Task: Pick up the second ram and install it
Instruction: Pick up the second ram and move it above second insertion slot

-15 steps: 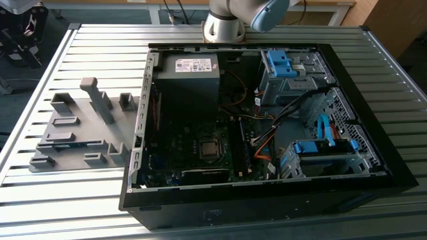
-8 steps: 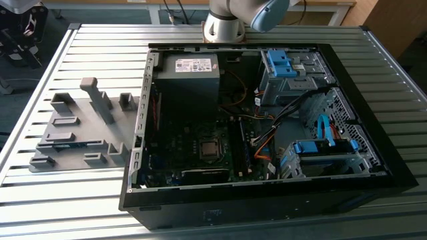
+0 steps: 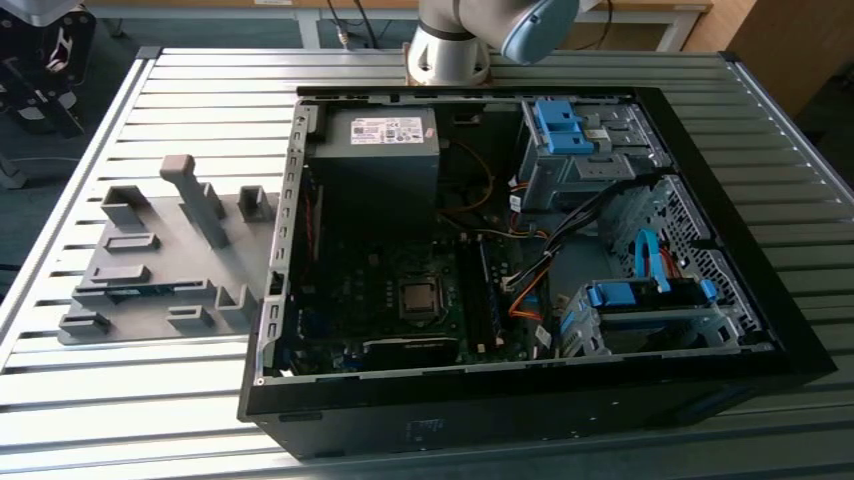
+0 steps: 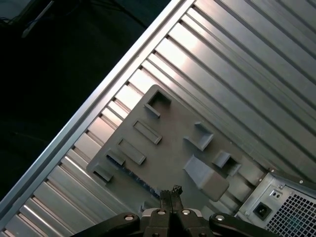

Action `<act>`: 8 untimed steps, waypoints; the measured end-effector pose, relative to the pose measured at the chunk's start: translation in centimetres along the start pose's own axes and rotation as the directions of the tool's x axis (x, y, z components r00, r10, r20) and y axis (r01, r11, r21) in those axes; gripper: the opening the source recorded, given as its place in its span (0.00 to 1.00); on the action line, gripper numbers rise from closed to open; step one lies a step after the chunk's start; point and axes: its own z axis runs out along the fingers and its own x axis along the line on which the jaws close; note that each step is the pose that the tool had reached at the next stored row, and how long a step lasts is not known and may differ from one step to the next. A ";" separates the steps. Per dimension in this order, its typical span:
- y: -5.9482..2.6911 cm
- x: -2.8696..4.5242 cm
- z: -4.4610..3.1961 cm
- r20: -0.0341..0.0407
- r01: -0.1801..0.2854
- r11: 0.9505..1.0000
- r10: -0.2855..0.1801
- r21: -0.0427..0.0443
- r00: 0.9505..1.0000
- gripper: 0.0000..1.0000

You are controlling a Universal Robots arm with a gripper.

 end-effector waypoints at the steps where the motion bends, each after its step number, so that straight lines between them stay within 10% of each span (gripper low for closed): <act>1: 0.00 0.00 0.00 0.000 0.003 1.000 -0.003 0.000 1.000 0.11; 8: 0.00 0.00 0.00 -0.001 0.029 1.000 -0.029 -0.001 1.000 0.11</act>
